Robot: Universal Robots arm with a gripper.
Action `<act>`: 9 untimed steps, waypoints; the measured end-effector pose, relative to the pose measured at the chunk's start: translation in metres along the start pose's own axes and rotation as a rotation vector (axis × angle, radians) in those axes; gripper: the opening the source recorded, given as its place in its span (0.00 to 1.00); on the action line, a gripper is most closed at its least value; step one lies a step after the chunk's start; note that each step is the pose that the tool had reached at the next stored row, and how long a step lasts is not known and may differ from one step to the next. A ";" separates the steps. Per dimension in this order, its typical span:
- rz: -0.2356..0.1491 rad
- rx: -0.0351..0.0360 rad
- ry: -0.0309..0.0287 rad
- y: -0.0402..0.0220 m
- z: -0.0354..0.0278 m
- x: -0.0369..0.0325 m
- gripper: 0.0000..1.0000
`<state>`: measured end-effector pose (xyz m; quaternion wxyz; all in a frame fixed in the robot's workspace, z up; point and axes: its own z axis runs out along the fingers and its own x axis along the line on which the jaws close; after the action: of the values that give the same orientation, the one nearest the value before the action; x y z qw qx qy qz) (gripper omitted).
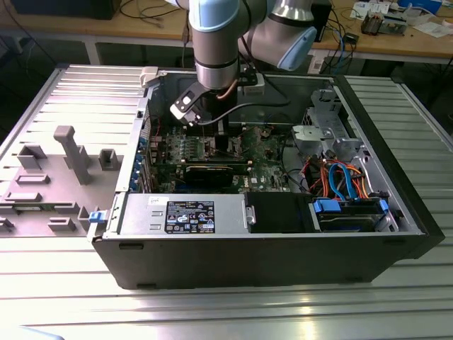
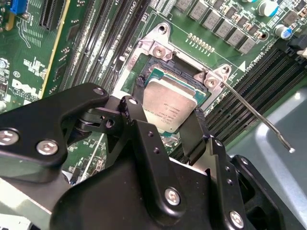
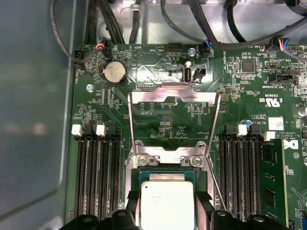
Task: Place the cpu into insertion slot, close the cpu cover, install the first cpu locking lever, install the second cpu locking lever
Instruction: 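Place the cpu into insertion slot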
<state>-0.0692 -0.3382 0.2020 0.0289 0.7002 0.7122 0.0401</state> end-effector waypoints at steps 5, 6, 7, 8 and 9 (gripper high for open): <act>0.003 0.0047 -0.0006 -0.0002 0.0038 -0.0004 0.54; 0.008 0.0049 -0.0010 -0.0003 0.0042 -0.0004 0.54; 0.009 0.0048 -0.0010 -0.0003 0.0042 -0.0004 0.54; 0.010 0.0047 -0.0009 -0.0003 0.0043 -0.0004 0.54; 0.012 0.0046 -0.0011 -0.0003 0.0044 -0.0004 0.54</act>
<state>-0.0691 -0.3385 0.1976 0.0274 0.7047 0.7079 0.0383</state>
